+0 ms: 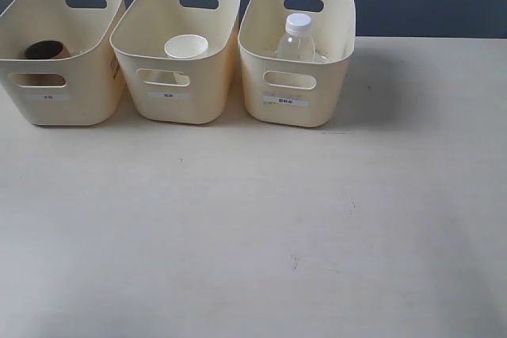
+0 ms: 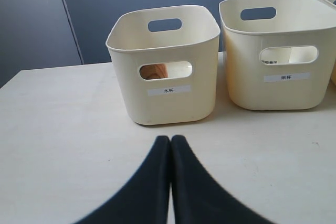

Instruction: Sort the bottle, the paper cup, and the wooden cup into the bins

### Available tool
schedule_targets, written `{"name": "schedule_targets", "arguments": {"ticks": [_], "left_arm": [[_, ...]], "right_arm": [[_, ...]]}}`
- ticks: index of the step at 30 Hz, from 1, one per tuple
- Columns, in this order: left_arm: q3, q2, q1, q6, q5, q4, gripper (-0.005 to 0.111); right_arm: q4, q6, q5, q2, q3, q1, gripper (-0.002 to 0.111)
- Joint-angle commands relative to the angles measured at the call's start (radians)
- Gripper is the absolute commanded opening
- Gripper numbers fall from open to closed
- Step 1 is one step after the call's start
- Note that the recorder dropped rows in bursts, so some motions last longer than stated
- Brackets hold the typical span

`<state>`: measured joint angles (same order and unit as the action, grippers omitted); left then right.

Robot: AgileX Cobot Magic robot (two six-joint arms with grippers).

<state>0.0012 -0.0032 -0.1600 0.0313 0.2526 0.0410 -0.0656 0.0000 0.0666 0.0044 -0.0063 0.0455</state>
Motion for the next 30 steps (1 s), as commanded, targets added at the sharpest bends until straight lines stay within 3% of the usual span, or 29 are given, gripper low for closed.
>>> {"name": "schedule_targets", "arguments": {"ticks": [1,30], "left_arm": [[-0.001,0.003,-0.003,-0.003,-0.014,0.002,0.000],[-0.001,0.003,-0.003,-0.003,-0.014,0.002,0.000]], "right_arm": [[-0.010,0.000,-0.011,-0.004,0.006,-0.005,-0.001],[0.000,0.000,-0.010,-0.004,0.006,-0.005,-0.001]]}}
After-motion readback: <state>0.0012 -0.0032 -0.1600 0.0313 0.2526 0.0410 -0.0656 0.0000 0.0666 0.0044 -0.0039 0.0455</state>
